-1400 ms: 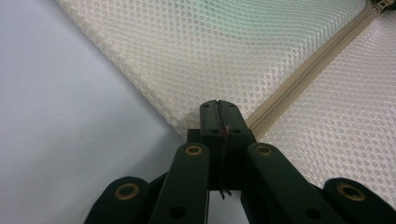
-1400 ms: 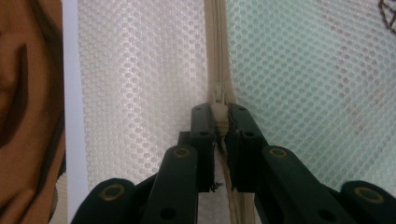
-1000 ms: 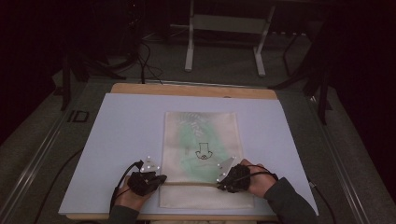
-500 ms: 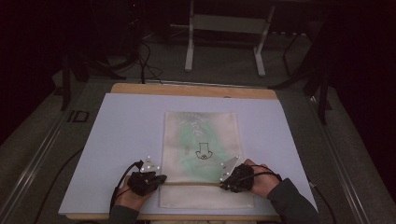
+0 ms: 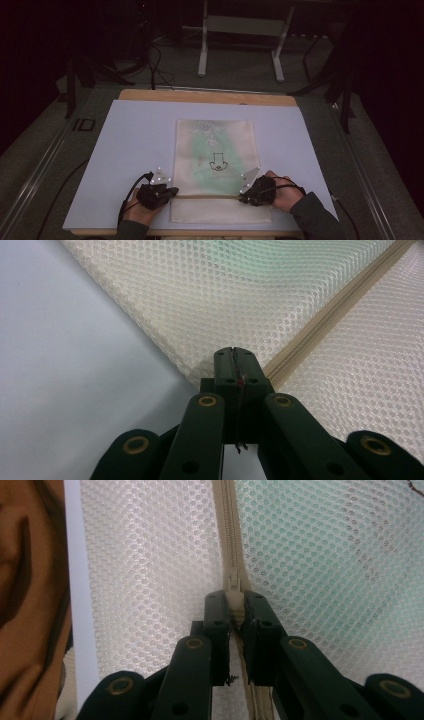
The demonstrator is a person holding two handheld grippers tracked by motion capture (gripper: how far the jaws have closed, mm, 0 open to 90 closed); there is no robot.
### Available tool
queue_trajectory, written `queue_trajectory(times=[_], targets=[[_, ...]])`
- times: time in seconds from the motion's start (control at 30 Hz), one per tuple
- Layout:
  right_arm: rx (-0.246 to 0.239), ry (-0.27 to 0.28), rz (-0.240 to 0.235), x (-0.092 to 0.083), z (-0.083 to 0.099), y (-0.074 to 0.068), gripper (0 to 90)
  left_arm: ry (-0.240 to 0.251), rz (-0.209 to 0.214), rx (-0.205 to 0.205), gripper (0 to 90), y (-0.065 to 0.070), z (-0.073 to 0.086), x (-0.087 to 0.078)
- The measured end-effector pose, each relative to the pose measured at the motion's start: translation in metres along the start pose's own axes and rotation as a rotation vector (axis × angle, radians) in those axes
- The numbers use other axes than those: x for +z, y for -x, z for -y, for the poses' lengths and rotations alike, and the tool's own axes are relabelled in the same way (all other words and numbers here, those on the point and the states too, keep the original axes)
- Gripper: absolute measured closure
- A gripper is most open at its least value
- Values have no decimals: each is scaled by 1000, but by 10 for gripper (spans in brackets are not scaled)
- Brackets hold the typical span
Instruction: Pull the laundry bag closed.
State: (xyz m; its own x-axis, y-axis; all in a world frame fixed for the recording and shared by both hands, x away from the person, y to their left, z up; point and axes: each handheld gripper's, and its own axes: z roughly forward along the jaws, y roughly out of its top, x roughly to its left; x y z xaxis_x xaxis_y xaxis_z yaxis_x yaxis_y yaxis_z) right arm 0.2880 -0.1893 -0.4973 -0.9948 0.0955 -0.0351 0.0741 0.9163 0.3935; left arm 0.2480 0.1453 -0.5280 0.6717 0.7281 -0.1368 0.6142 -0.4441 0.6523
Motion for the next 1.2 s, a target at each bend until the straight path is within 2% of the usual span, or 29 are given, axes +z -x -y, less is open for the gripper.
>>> queue_trajectory(times=[1.13, 1.2], targets=[[27, 1, 6, -7, 15, 2, 823, -1, -3, 3, 893, 1, 0, 0], [29, 14, 3, -7, 16, 3, 823, -1, -4, 3, 893, 1, 0, 0]])
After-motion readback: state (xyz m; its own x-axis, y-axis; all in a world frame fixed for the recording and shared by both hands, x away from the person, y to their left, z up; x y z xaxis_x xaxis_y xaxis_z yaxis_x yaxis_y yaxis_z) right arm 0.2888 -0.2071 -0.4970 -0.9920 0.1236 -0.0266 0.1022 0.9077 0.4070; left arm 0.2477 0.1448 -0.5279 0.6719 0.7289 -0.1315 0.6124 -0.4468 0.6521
